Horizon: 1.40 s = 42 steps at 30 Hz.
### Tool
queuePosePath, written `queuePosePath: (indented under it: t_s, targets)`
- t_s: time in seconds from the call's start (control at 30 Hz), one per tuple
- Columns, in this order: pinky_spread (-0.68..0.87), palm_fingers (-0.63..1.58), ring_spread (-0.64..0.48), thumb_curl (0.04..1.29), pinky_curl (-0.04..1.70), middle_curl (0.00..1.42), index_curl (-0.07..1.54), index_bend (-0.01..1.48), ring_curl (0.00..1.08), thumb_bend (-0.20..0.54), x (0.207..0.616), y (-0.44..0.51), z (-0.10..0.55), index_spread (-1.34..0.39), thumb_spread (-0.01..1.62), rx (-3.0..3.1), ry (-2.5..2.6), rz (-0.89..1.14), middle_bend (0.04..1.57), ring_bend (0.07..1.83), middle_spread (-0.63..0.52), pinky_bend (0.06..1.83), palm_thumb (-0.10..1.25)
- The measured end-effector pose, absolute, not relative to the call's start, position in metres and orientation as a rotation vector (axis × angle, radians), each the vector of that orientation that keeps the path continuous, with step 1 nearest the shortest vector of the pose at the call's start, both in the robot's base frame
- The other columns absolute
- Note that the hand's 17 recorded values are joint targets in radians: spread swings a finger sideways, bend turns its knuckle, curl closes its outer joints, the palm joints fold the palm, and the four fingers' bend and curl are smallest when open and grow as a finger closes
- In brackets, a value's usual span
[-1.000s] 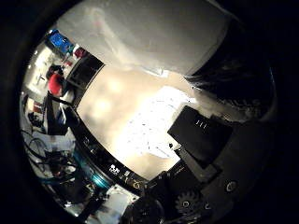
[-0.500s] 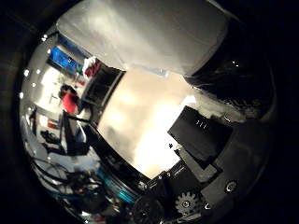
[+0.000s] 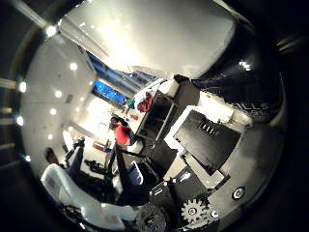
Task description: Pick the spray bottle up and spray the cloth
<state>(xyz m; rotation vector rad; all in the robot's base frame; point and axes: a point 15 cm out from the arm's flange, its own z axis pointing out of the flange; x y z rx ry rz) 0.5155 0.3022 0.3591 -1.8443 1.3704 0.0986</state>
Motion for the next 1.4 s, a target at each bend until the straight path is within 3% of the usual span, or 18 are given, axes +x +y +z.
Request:
queuePosePath:
  t_s: [0.4,0.7,0.83,1.03,1.1,1.23,1.3,1.37,1.4]
  targets:
    - [-0.14,1.07,-0.28,0.96,1.45,0.96,1.14,0.99,0.98,-0.022,0.537,0.356,0.283,-0.33,0.42,-1.835,1.242,0.258,1.30,1.28,-0.18,1.03,1.05]
    - [-0.15,1.07,-0.28,0.96,1.45,0.97,1.15,1.00,0.98,-0.020,0.559,0.393,0.237,-0.33,0.45,-1.755,1.207,0.499,1.29,1.28,-0.18,1.02,1.04]
    - [-0.16,1.07,-0.28,0.94,1.44,0.97,1.15,0.99,0.98,-0.030,0.574,0.392,0.212,-0.33,0.54,-1.749,1.225,0.528,1.28,1.27,-0.18,1.05,0.97]
    - [-0.18,1.08,-0.26,0.84,1.33,0.94,1.13,0.89,0.93,-0.014,0.581,0.380,0.168,-0.33,0.85,-1.763,1.258,0.567,1.22,1.26,-0.18,1.03,0.95]
    - [-0.21,1.11,-0.25,0.76,1.25,0.92,1.11,0.85,0.88,-0.018,0.582,0.375,0.159,-0.33,0.95,-1.767,1.268,0.567,1.18,1.24,-0.17,1.01,0.95]
    - [-0.28,1.13,-0.23,0.65,1.08,0.84,1.05,0.74,0.78,-0.036,0.586,0.366,0.153,-0.34,1.00,-1.769,1.279,0.561,1.12,1.17,-0.16,0.93,0.89]
    - [-0.35,1.05,-0.23,0.61,1.00,0.80,1.00,0.62,0.73,-0.037,0.587,0.362,0.152,-0.35,0.99,-1.780,1.269,0.555,1.04,1.14,-0.16,0.90,0.85]
    - [-0.41,0.50,-0.25,0.56,0.97,0.75,0.92,0.34,0.72,-0.042,0.582,0.361,0.150,-0.39,1.01,-1.811,1.247,0.565,0.87,1.11,-0.17,0.86,0.78]
    - [-0.35,0.20,-0.24,0.53,0.96,0.72,0.89,0.34,0.69,-0.041,0.578,0.361,0.148,-0.42,1.01,-1.839,1.230,0.572,0.78,1.00,-0.17,0.76,0.76]
